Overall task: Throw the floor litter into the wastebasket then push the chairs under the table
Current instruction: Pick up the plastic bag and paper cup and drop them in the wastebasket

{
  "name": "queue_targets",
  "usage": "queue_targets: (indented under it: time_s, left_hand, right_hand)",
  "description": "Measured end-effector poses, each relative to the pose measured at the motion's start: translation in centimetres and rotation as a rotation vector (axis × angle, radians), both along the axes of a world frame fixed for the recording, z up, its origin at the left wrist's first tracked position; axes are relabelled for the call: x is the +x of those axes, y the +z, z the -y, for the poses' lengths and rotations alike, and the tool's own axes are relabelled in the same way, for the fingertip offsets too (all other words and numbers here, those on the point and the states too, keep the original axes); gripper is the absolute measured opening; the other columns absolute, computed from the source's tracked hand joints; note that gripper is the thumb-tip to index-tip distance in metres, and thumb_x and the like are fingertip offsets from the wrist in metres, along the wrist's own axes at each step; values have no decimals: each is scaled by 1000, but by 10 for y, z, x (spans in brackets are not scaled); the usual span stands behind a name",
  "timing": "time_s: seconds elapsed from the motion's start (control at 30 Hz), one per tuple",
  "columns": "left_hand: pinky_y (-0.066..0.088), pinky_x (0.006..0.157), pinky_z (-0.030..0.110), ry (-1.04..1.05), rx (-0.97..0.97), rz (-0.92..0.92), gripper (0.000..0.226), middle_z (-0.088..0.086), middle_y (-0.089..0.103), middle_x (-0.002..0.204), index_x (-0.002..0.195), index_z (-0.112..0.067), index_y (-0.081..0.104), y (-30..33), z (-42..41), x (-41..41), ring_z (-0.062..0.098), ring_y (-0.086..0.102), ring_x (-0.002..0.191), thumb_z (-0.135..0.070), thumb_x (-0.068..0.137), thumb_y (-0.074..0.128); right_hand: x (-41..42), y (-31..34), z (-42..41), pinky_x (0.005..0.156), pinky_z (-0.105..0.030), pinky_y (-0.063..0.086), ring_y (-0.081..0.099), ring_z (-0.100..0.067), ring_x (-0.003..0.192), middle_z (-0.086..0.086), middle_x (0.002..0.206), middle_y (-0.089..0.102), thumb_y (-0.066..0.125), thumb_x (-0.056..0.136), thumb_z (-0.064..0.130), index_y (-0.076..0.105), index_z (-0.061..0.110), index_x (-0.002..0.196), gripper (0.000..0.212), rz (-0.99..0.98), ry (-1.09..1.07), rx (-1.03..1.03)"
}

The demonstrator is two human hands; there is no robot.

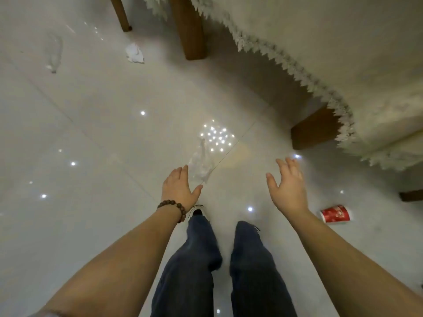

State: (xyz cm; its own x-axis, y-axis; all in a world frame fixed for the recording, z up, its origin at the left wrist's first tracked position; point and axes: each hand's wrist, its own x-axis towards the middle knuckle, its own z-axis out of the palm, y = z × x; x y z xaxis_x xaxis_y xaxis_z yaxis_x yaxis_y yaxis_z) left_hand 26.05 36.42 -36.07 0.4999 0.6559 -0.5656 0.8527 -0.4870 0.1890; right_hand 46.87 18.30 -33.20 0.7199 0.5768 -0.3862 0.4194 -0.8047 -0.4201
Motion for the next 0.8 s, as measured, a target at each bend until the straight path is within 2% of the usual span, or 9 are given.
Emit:
queue_targets:
  time_s: [0.17,0.3,0.43,0.6,0.7,0.77,0.8]
  left_hand:
    - [18,116,40,-47,1,5,86,9,19,157,151,-14,14,-170,-25,-2,26,18,144,-58,87,51]
    - [11,119,41,-109,16,42,113,8,1,160,151,-15,-1,-277,-41,7,26,3,147,-71,74,60]
    - [1,119,45,-242,11,32,137,6,-19,158,148,-17,-20,-351,-55,24,24,-14,146,-80,59,63]
    - [-4,119,43,-326,-24,43,141,7,-26,156,144,-18,-29,-401,-72,47,24,-21,144,-74,59,69]
    - [4,120,43,-336,-44,5,132,7,-12,159,149,-17,-16,-414,-78,57,26,-9,146,-58,65,77]
    - [19,117,42,-346,-15,37,110,11,12,158,151,-13,11,-416,-76,61,29,11,145,-43,71,79]
    - [29,112,40,-343,-1,101,88,12,28,152,146,-11,27,-416,-74,62,30,25,140,-31,76,77]
  right_hand:
    - [-6,-157,-22,117,-46,14,11,-24,144,-9,154,25,47,95,36,35,17,142,52,-19,59,8]
    - [8,-258,-25,117,-44,12,11,-24,144,-9,154,25,49,94,35,36,17,142,52,14,125,19]
    - [41,-322,-24,116,-45,14,14,-26,143,-11,152,29,51,93,33,38,16,140,52,73,176,20]
    - [63,-363,-14,115,-46,15,17,-28,143,-12,151,31,51,93,30,38,15,140,52,100,171,15]
    - [66,-380,-4,114,-47,20,22,-31,141,-17,147,37,56,90,25,43,10,137,51,88,118,53]
    - [68,-386,2,114,-48,21,23,-32,140,-18,146,38,58,90,23,43,9,136,51,69,82,63]
    - [69,-387,5,114,-47,20,23,-32,141,-18,146,38,58,90,23,43,9,137,51,63,66,59]
